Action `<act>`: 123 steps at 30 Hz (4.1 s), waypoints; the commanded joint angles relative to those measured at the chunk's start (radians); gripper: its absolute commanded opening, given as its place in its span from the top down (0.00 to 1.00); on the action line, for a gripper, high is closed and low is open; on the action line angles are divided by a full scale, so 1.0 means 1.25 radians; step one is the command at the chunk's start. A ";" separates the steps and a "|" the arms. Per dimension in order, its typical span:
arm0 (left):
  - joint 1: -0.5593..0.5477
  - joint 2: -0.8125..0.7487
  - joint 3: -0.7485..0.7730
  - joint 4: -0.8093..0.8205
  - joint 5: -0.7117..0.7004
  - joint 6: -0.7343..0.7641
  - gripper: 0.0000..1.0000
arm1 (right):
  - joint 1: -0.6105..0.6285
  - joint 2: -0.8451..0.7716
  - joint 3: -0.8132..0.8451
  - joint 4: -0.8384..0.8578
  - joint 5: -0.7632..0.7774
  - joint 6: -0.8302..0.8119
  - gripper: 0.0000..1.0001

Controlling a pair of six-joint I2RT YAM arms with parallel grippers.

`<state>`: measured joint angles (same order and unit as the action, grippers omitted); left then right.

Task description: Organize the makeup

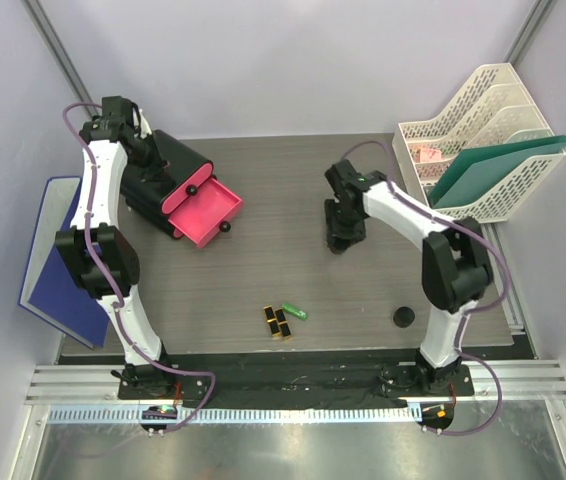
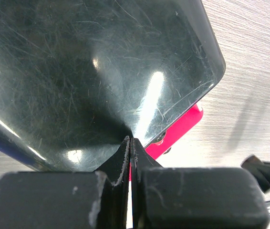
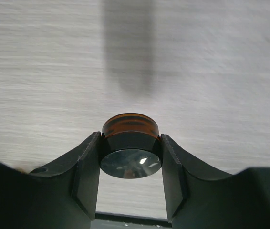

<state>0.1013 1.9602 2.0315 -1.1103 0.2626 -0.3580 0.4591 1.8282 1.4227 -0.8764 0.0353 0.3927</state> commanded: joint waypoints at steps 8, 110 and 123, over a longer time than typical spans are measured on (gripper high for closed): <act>-0.004 0.005 -0.016 -0.053 -0.025 0.020 1.00 | 0.149 0.282 0.524 -0.084 -0.017 -0.021 0.99; -0.012 0.028 -0.031 -0.055 -0.030 0.025 1.00 | -0.073 -0.405 -0.501 -0.212 0.039 0.232 0.07; -0.012 0.012 -0.047 -0.053 -0.037 0.026 1.00 | -0.167 -0.302 -0.468 -0.154 0.037 0.139 0.16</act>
<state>0.0872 1.9507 2.0201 -1.1221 0.2558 -0.3565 0.2806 1.4296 0.8017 -1.0981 0.0940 0.6159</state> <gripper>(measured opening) 0.002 0.851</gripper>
